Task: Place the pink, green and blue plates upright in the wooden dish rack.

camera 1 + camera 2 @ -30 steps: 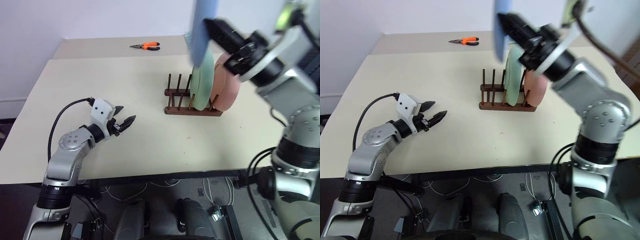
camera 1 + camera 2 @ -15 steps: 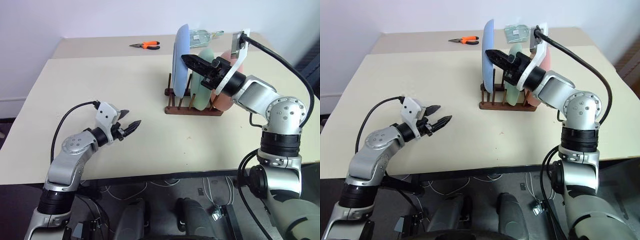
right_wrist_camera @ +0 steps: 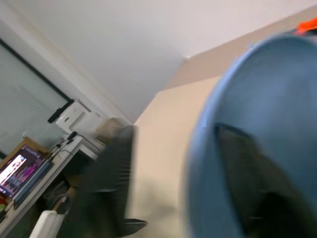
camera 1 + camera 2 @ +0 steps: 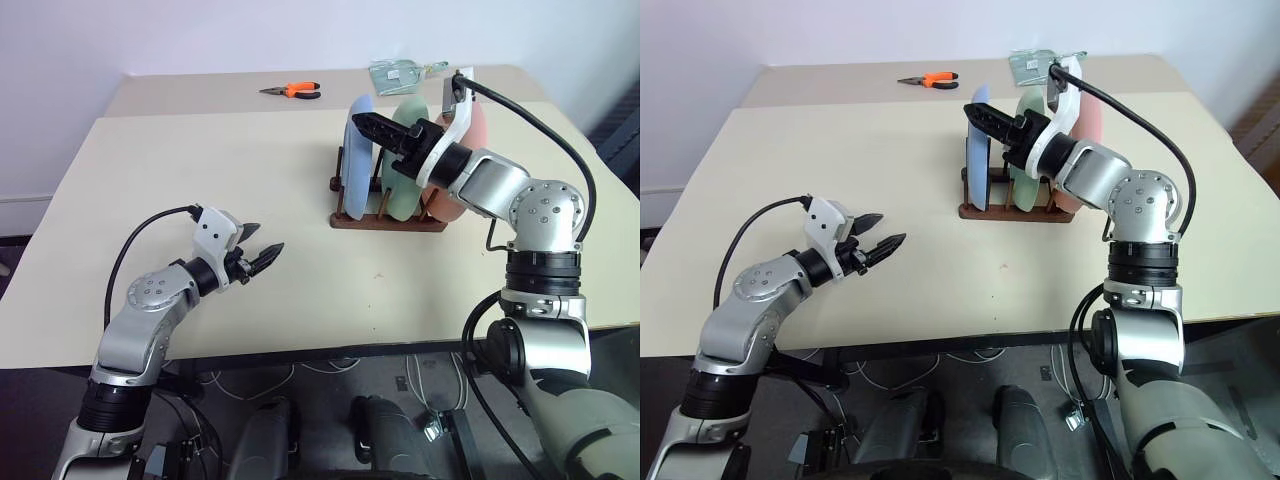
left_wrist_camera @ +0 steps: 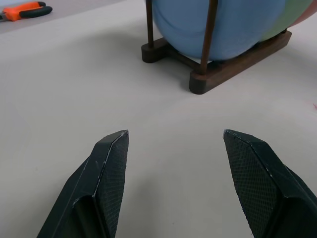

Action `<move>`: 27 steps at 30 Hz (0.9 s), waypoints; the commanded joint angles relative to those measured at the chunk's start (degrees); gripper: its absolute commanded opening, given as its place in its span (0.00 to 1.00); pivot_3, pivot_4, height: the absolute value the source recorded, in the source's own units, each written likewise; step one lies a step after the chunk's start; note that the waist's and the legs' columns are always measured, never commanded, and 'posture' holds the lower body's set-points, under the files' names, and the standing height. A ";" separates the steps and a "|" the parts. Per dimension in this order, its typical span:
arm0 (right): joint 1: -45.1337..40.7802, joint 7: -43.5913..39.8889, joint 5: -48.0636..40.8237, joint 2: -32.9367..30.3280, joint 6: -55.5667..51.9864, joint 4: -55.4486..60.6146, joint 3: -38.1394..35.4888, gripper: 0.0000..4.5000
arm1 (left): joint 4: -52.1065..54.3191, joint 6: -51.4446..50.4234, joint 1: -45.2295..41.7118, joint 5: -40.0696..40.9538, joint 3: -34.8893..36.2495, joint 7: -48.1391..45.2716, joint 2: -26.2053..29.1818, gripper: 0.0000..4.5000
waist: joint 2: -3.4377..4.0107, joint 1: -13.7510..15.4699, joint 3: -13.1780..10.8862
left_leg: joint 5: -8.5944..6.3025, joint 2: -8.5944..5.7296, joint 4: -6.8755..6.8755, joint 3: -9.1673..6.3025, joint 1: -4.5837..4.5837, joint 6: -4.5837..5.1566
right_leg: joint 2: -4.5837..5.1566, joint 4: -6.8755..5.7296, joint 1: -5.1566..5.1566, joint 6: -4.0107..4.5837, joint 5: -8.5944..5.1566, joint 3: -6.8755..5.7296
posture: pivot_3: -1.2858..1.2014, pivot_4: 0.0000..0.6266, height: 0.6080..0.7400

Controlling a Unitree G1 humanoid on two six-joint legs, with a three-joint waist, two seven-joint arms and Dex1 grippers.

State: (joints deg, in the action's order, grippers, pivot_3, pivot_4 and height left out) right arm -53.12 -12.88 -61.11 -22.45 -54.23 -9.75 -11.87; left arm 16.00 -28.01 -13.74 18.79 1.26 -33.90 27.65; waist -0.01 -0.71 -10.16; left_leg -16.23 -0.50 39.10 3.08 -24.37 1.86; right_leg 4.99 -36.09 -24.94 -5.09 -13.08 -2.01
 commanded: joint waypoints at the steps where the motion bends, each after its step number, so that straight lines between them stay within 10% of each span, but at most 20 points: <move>1: -1.34 -8.23 11.21 -5.08 9.72 7.50 4.57 0.63 | 1.96 0.50 -0.38 0.53 0.44 -0.06 -0.06 0.70 | 0.01 0.11 -0.01 | 0.00 0.00 0.00 0.00 0.00 0.00 | 0.00 0.00 0.00 0.00 0.00 -0.01 | 0.52 0.24 1.00; 7: 5.29 -24.41 20.75 -18.38 18.64 22.84 7.90 0.63 | 3.26 0.20 0.81 0.41 1.29 0.56 0.28 0.70 | -0.03 0.17 0.00 | -0.06 -0.02 0.02 0.00 -0.03 0.10 | -0.06 0.05 0.00 -0.03 -0.01 -0.03 | 0.52 0.24 1.00; 13: 32.34 -37.88 14.65 -30.93 15.11 29.48 -13.72 0.63 | 4.44 0.32 5.81 0.01 4.96 -0.11 3.96 0.70 | -0.15 1.57 0.02 | -0.08 0.00 0.05 -0.08 0.02 0.14 | 0.01 0.18 0.17 -0.03 -0.02 -0.10 | 0.52 0.24 1.00; 19: 50.99 -40.33 27.21 -31.92 23.94 21.86 -13.33 0.63 | 2.00 2.27 7.31 -2.13 3.02 -0.91 5.19 0.70 | -0.03 1.39 0.05 | -0.13 0.02 0.04 -0.08 0.35 0.15 | 0.12 0.46 0.55 0.25 -0.14 -0.04 | 0.52 0.24 1.00; 27: 46.40 -38.34 36.38 -28.66 33.82 11.27 -6.55 0.63 | 1.84 2.82 6.89 -3.12 0.56 -1.70 4.82 0.70 | 0.04 1.24 0.07 | -0.11 0.03 -0.07 -0.02 0.31 0.11 | 0.09 0.51 0.39 0.28 -0.13 0.03 | 0.52 0.24 1.00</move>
State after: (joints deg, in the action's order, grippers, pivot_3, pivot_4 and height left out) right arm -5.23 -51.83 -25.24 -51.53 -22.37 1.43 -17.96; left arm 16.95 -26.57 -6.68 15.64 1.23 -34.99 32.12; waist 0.03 0.54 -10.09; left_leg -16.34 -0.47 39.04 3.06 -24.06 1.97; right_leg 5.08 -35.58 -24.54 -4.82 -13.21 -1.98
